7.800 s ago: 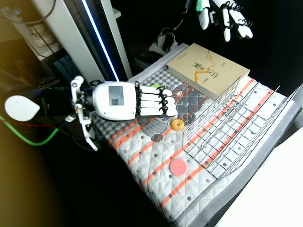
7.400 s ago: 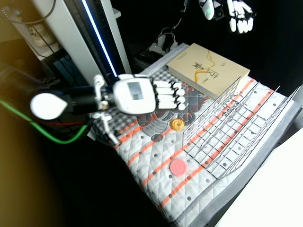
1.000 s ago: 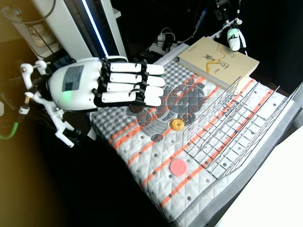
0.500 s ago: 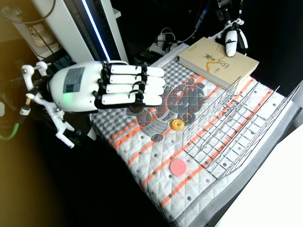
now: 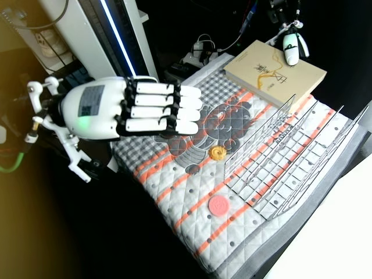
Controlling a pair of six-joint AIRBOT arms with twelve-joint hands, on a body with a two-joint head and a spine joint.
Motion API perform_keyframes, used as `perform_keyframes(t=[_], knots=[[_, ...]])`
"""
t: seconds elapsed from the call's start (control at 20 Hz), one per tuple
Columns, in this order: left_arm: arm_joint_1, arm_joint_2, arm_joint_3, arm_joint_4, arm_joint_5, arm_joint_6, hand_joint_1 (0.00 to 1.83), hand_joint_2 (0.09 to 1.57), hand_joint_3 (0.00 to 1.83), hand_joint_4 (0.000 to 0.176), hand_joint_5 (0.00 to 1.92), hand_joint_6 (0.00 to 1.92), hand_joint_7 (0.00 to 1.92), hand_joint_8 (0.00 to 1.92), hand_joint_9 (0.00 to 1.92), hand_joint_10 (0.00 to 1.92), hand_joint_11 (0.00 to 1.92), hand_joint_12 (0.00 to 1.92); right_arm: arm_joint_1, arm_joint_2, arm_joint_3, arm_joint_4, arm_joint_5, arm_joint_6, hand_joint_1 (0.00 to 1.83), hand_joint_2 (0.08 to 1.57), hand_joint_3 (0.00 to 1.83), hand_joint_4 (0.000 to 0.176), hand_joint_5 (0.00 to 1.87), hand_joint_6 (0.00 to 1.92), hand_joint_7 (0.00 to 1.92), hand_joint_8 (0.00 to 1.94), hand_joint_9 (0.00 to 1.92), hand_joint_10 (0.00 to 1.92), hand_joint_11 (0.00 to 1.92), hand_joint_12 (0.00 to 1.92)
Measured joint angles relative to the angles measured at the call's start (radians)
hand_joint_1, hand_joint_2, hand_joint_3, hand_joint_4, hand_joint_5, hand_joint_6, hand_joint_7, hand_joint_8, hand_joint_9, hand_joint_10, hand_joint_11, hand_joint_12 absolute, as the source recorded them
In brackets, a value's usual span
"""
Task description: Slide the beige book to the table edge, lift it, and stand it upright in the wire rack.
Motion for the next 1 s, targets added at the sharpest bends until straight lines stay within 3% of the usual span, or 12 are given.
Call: perform_keyframes(t=[0.15,0.2,0.25,0.3,0.55,0.6,0.75,1.0], knots=[[0.026,0.039,-0.019,-0.082,-0.033,0.03,1.1,1.23,0.0,0.0,0.77,1.29,1.36,0.07,1.26,0.77,1.05,1.37,0.0,0.0,0.0,0.0,-0.004,0.002,0.1,1.21,0.01,0.0,0.17,0.0,0.16,0.0,0.16,0.0,0.13,0.22],[0.027,0.052,-0.029,-0.097,-0.055,0.042,1.23,1.16,0.0,0.0,0.81,1.07,1.11,0.87,1.24,0.68,1.06,1.26,0.0,0.0,0.0,0.002,-0.003,0.002,0.07,1.22,0.01,0.0,0.16,0.0,0.16,0.0,0.16,0.0,0.13,0.22],[0.027,0.065,-0.039,-0.109,-0.096,0.054,1.25,1.16,0.0,0.0,0.8,1.06,1.02,1.11,1.19,0.61,0.97,1.27,-0.001,0.0,0.0,0.002,-0.003,0.002,0.05,1.22,0.01,0.0,0.16,0.0,0.16,0.0,0.17,0.0,0.15,0.22],[0.027,0.074,-0.046,-0.113,-0.134,0.056,1.24,1.18,0.0,0.0,0.74,1.14,0.99,1.17,1.19,0.66,0.95,1.35,-0.002,0.0,0.0,0.003,-0.003,0.002,0.05,1.22,0.01,0.0,0.16,0.0,0.16,0.0,0.16,0.0,0.14,0.21],[0.027,0.095,-0.097,-0.11,-0.26,0.065,1.25,1.18,0.0,0.0,0.78,1.06,0.97,1.24,1.17,0.95,1.01,1.42,-0.012,-0.01,0.0,0.015,-0.003,0.002,0.02,1.23,0.01,0.0,0.15,0.0,0.15,0.0,0.18,0.0,0.18,0.22],[0.02,0.096,-0.108,-0.116,-0.298,0.069,1.1,1.24,0.0,0.0,0.76,1.3,1.0,1.15,1.0,1.51,0.95,1.81,-0.012,-0.01,-0.001,0.014,-0.004,0.002,0.04,1.23,0.0,0.0,0.16,0.0,0.16,0.0,0.17,0.0,0.16,0.21],[-0.017,0.102,-0.132,-0.104,-0.395,0.078,1.1,1.23,0.0,0.0,0.78,1.29,0.99,1.23,0.97,1.67,0.96,1.91,-0.018,-0.008,-0.009,0.032,0.002,0.002,0.06,1.24,0.0,0.0,0.18,0.01,0.17,0.0,0.15,0.0,0.1,0.18],[-0.169,0.11,-0.153,-0.04,-0.539,0.116,1.08,1.25,0.0,0.0,0.75,1.32,0.97,1.25,0.93,1.69,0.91,1.92,-0.037,-0.007,-0.019,0.029,0.024,0.001,0.03,1.21,0.0,0.0,0.19,0.0,0.18,0.0,0.18,0.01,0.16,0.19]])
